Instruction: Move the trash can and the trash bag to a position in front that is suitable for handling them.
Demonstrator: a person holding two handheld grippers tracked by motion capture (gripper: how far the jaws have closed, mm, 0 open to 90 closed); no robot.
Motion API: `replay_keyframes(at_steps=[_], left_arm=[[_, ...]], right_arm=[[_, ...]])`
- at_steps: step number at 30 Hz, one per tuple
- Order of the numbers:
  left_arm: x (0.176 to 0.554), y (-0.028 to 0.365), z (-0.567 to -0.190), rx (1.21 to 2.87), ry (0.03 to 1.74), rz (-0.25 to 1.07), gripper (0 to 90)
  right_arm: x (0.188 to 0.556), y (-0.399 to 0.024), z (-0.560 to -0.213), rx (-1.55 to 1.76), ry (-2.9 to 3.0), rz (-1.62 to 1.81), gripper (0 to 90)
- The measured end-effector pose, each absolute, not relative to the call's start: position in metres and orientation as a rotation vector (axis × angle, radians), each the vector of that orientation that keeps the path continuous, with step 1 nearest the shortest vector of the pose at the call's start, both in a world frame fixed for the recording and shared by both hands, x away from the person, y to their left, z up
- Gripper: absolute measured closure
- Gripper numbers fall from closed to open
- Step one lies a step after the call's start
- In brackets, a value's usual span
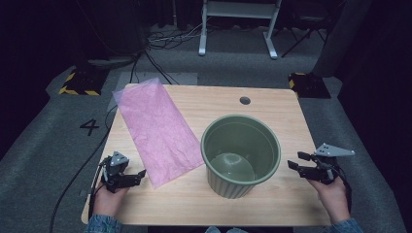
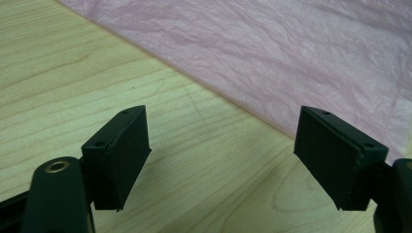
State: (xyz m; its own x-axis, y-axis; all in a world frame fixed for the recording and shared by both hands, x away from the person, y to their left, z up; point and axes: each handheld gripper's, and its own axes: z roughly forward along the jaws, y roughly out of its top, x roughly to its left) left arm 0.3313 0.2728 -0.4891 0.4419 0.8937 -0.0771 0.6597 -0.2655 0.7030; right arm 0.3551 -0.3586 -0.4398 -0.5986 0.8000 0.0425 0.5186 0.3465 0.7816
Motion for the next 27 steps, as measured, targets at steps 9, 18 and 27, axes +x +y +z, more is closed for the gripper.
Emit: replay_keyframes(at_steps=[9,18,27], left_arm=[[0.350,0.276,-0.467,2.012,1.304,0.467,17.9],[0.393,0.282,-0.462,1.974,1.387,0.486,18.2],[0.439,0.282,-0.471,2.005,1.473,0.529,19.3]], right_arm=[[0.360,-0.355,-0.486,1.204,2.320,1.023,38.5],[0.363,-0.342,-0.503,1.176,2.272,1.022,26.1],[0.363,-0.340,-0.503,1.195,2.259,1.014,26.1]])
